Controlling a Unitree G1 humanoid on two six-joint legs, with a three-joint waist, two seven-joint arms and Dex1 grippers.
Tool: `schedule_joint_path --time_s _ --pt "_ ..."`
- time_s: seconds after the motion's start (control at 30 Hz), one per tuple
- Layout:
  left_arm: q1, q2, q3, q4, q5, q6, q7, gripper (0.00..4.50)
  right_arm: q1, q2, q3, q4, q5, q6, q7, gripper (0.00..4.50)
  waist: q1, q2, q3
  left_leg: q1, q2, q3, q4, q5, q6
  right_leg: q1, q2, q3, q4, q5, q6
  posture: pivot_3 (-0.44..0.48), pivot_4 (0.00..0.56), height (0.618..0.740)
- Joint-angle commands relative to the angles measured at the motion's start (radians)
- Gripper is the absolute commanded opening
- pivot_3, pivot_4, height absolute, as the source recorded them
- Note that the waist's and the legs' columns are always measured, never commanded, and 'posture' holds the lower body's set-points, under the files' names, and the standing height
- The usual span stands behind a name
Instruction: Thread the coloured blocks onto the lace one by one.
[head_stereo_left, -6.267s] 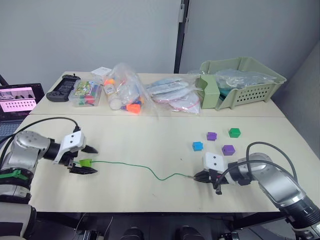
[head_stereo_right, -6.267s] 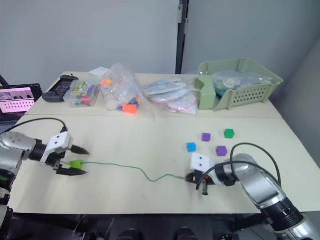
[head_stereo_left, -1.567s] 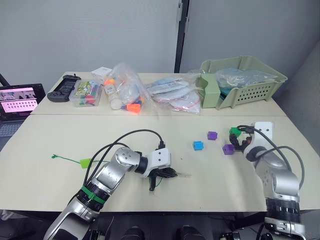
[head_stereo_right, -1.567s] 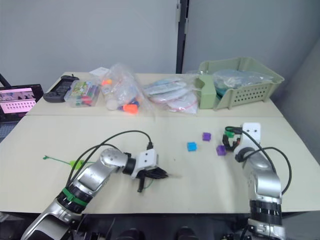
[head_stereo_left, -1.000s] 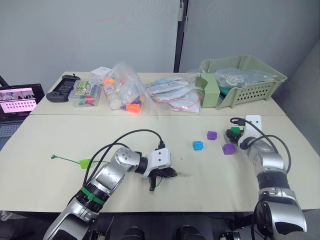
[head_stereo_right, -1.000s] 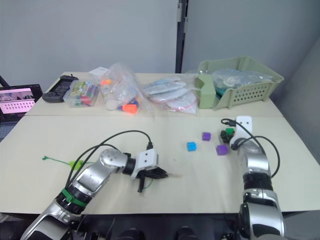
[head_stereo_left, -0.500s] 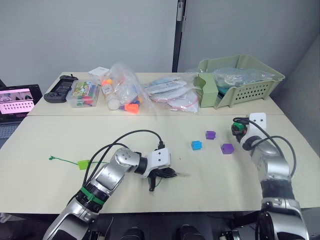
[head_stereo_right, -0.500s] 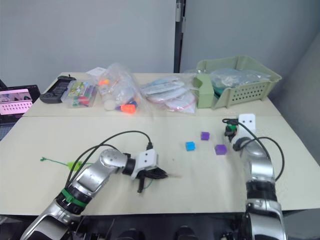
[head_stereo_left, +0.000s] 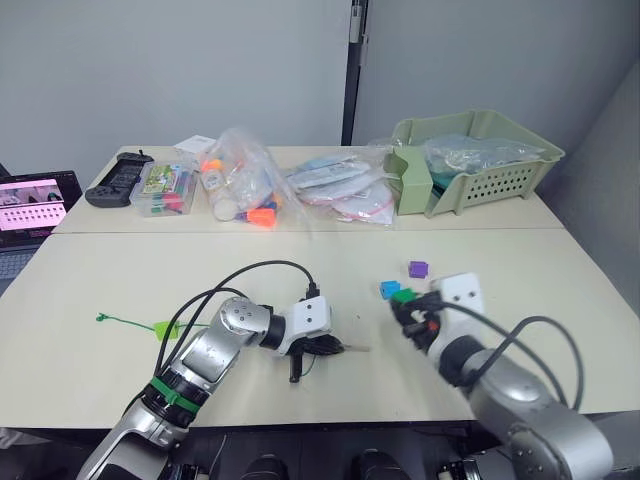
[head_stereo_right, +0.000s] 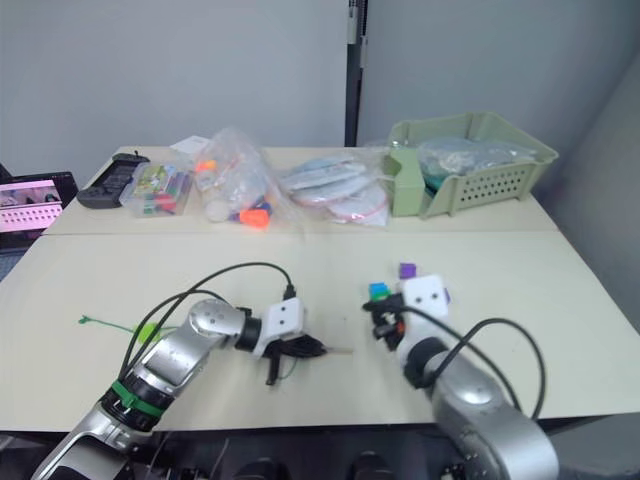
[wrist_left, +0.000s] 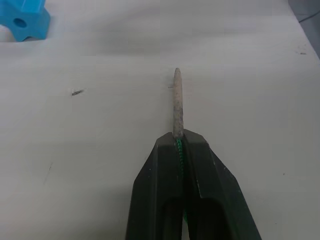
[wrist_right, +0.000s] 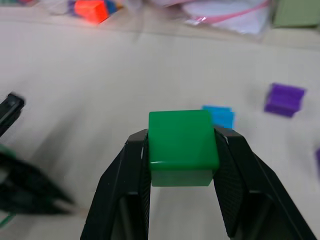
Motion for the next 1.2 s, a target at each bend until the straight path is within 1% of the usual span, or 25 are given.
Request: schedule_joint_path --time_s 0.03,0.17,0.27,0.47,0.53,0.57,0.7,0.73,0.77,0.83,0.87,0.93,1.0,1.07,1.13,1.2 --pt "-0.002 0.013 0.029 -0.041 -0.026 0.002 -0.009 0.00 0.072 0.028 0.084 -0.023 -0.042 -0.028 -0.049 1.16 0.003 0.000 0.000 0.000 0.000 0.000 0.000 0.000 0.000 0.000 0.000 0.000 0.000 0.000 0.000 0.000 0.150 0.740" --pt "-0.007 0.023 0.033 -0.055 -0.032 0.011 -0.008 0.00 0.162 0.038 0.160 0.042 -0.086 -0.087 -0.057 1.16 0.000 0.000 0.000 -0.001 0.000 0.001 0.000 0.000 0.000 0.000 0.000 0.000 -0.001 0.000 0.000 0.000 0.150 0.740" --pt "-0.005 0.029 0.034 -0.068 -0.036 0.018 -0.009 0.00 0.195 0.041 0.184 0.085 -0.102 -0.132 -0.045 1.16 -0.001 0.000 0.000 0.000 0.000 0.001 0.000 0.000 0.000 0.000 0.000 0.000 -0.001 0.000 0.000 0.000 0.150 0.740" --pt "-0.002 0.038 0.033 -0.078 -0.038 0.021 -0.011 0.00 0.214 0.063 0.176 0.137 -0.109 -0.183 -0.026 1.16 -0.002 -0.001 0.000 0.001 0.001 0.002 0.000 0.000 0.000 0.001 0.001 -0.001 -0.001 0.000 0.000 0.000 0.150 0.740" --pt "-0.001 0.042 0.032 -0.079 -0.040 0.019 -0.010 0.00 0.217 0.061 0.166 0.128 -0.108 -0.194 -0.016 2.24 -0.002 -0.001 0.000 0.001 0.001 0.002 0.000 0.000 0.000 0.001 0.001 -0.001 0.000 0.000 0.000 0.000 0.150 0.740" --pt "-0.001 0.043 0.032 -0.080 -0.041 0.019 -0.009 0.00 0.216 0.052 0.163 0.119 -0.107 -0.196 -0.006 2.57 -0.002 -0.001 0.000 0.001 0.001 0.002 0.000 0.000 0.000 0.001 0.001 -0.001 0.000 0.000 0.000 0.000 0.150 0.740" --pt "0.001 0.052 0.035 -0.089 -0.045 0.022 -0.008 0.00 0.200 -0.054 0.101 0.041 -0.052 -0.177 0.105 3.93 0.001 -0.001 0.000 0.000 0.000 0.002 0.000 0.000 0.000 0.000 0.000 0.000 -0.001 0.000 0.000 0.000 0.150 0.740" --pt "0.003 0.055 0.036 -0.092 -0.046 0.023 -0.008 0.00 0.195 -0.088 0.087 0.023 -0.033 -0.175 0.144 4.30 0.001 -0.001 0.000 0.000 0.000 0.002 0.000 0.000 0.000 0.000 0.000 -0.001 -0.001 0.000 0.000 0.000 0.150 0.740" --pt "0.002 0.057 0.036 -0.093 -0.047 0.024 -0.008 0.00 0.186 -0.128 0.066 0.009 -0.011 -0.170 0.189 4.48 0.001 -0.001 0.000 0.000 0.000 0.002 0.000 0.000 0.000 0.000 0.000 -0.001 -0.001 0.000 0.001 0.000 0.150 0.740" --pt "0.008 0.067 0.040 -0.100 -0.049 0.026 -0.010 0.00 0.137 -0.301 -0.011 0.028 0.062 -0.209 0.395 4.48 0.000 -0.001 0.000 0.000 0.000 0.002 0.000 0.000 0.000 0.001 0.001 -0.001 -0.001 0.000 0.001 0.000 0.150 0.740" --pt "0.009 0.072 0.042 -0.101 -0.050 0.026 -0.012 0.00 0.117 -0.366 -0.034 0.052 0.089 -0.236 0.479 4.48 0.000 -0.001 0.000 0.000 0.000 0.002 0.001 0.000 0.000 0.001 0.000 -0.001 -0.001 0.000 0.001 0.000 0.150 0.740" --pt "0.009 0.081 0.044 -0.100 -0.050 0.025 -0.014 0.00 0.085 -0.457 -0.044 0.109 0.121 -0.299 0.607 4.48 0.000 -0.002 0.001 0.001 0.000 0.002 0.001 0.000 0.000 0.003 0.001 -0.001 -0.002 0.000 0.001 0.000 0.150 0.740" --pt "0.009 0.095 0.048 -0.099 -0.049 0.021 -0.021 0.00 0.034 -0.541 -0.022 0.194 0.120 -0.390 0.759 4.48 -0.002 -0.002 0.001 0.003 0.001 0.001 0.001 0.000 0.000 0.004 0.002 -0.003 -0.002 -0.001 0.002 0.000 0.150 0.740" --pt "0.011 0.110 0.056 -0.111 -0.058 0.027 -0.029 0.00 -0.043 -0.626 0.059 0.315 0.052 -0.512 0.910 4.48 -0.004 -0.002 0.001 0.003 0.001 0.002 0.000 0.000 0.000 0.004 0.002 -0.003 -0.002 -0.001 0.002 0.000 0.150 0.740" --pt "0.017 0.124 0.063 -0.134 -0.069 0.043 -0.037 0.00 -0.155 -0.659 0.142 0.455 -0.001 -0.630 1.043 4.48 -0.006 -0.003 0.001 0.003 0.001 0.003 0.001 0.000 0.000 0.004 0.002 -0.002 -0.002 -0.001 0.002 0.000 0.150 0.740" --pt "0.021 0.129 0.065 -0.145 -0.071 0.051 -0.041 0.00 -0.211 -0.660 0.179 0.530 -0.024 -0.693 1.105 4.48 -0.003 -0.003 0.001 0.003 0.001 0.002 0.001 0.000 0.000 0.005 0.002 -0.002 -0.003 -0.001 0.002 0.000 0.150 0.740"
